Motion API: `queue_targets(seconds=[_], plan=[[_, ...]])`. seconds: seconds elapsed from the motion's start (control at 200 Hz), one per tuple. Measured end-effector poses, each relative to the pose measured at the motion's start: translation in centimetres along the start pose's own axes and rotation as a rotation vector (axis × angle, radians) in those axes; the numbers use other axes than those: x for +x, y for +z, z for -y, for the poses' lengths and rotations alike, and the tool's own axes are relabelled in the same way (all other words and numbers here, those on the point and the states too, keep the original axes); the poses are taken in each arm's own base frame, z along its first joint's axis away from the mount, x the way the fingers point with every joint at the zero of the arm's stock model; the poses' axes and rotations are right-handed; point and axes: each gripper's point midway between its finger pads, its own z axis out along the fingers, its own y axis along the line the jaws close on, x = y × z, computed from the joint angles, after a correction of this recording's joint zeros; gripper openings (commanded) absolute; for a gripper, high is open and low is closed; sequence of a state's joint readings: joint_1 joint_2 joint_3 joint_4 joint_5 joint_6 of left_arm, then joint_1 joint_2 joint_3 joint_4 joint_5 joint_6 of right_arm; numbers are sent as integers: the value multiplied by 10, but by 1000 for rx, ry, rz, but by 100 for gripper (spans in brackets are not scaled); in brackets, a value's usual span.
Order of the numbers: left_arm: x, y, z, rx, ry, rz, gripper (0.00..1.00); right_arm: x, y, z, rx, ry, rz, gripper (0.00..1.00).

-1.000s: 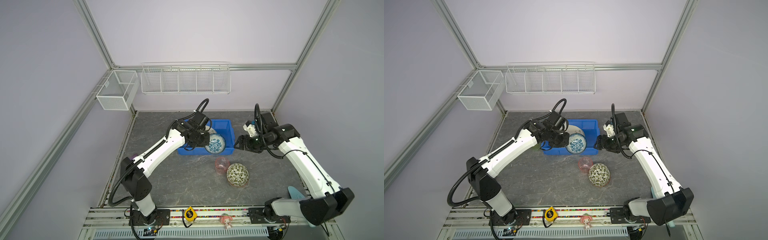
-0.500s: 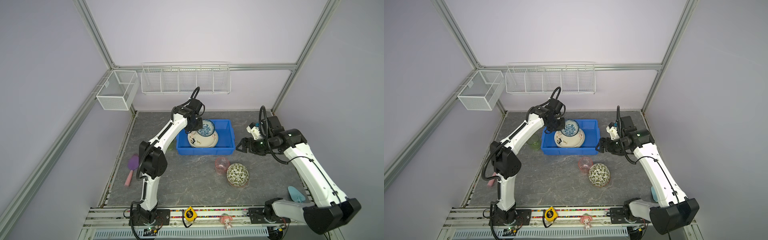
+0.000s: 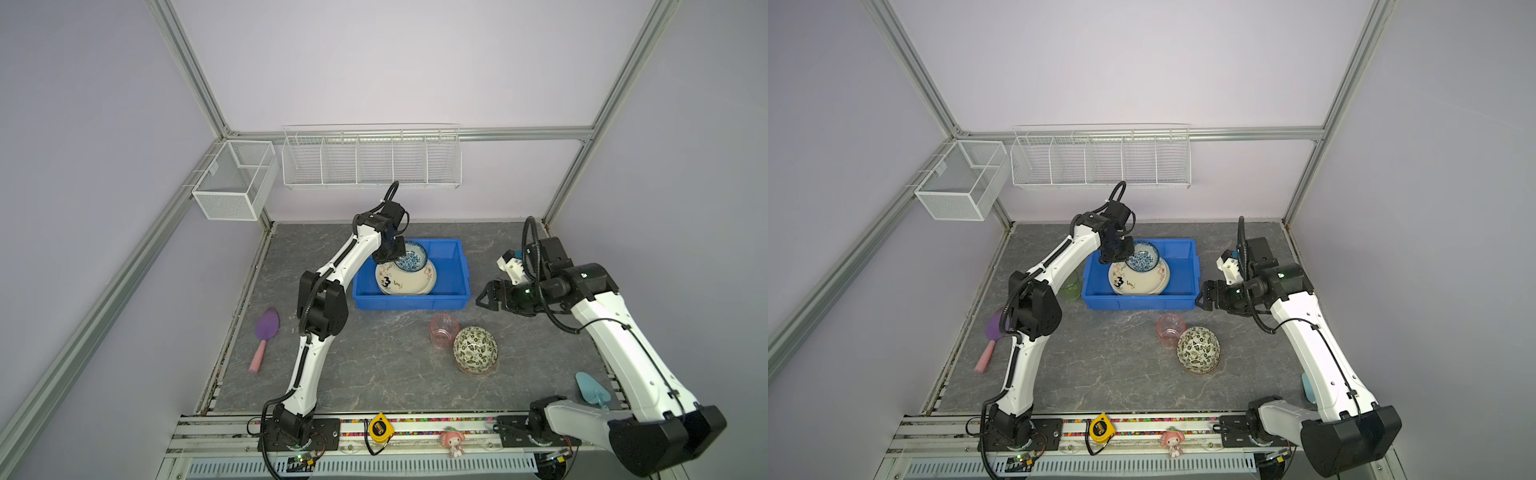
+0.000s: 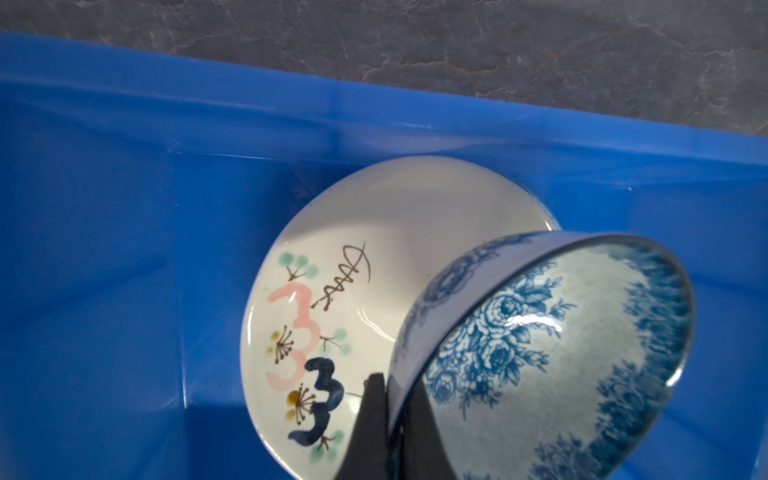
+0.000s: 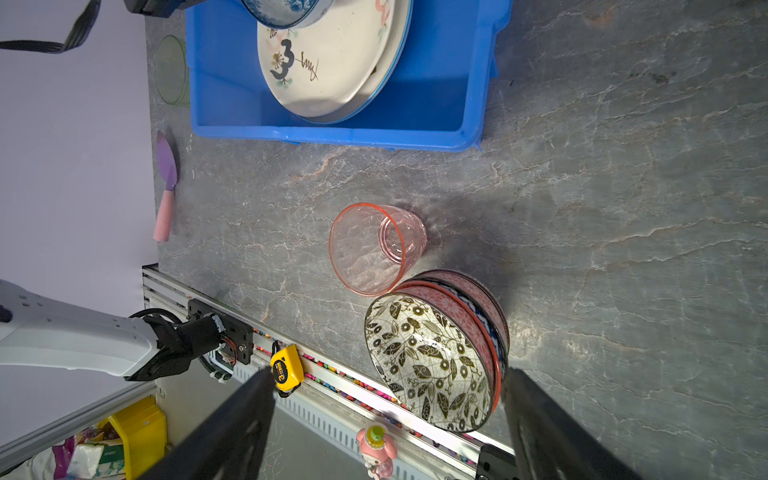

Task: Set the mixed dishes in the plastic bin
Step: 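Carry the blue-and-white bowl with the left gripper over the bin while right withdraws, then lower the bowl onto the cream plate and open the left gripper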

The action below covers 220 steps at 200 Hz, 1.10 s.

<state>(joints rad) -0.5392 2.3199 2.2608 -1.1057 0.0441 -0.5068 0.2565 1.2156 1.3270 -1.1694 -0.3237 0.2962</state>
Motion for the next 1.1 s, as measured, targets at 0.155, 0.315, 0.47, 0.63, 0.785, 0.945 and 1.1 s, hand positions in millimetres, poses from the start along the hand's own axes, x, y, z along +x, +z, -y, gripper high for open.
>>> queue_targets(seconds=[0.155, 0.315, 0.47, 0.63, 0.785, 0.945, 1.1], plan=[[0, 3, -3, 15, -23, -16, 0, 2, 2, 1, -3, -1, -11, 88], [-5, 4, -7, 35, -50, -15, 0, 2, 3, 2, -5, -1, -12, 88], [-8, 6, -12, 46, -74, -22, 0, 3, 3, 2, -8, -2, -13, 88], [-10, 7, -14, 54, -85, -22, 0, 3, 3, 2, -7, 1, -14, 88], [-9, 8, -14, 57, -86, -26, 0, 2, 5, 3, -5, 6, -22, 88], [-6, 10, -16, 51, -87, -36, 0, 2, 7, 4, -7, 8, -27, 88], [-2, 14, -19, 43, -88, -49, 0, 1, 9, 4, -8, 12, -34, 88]])
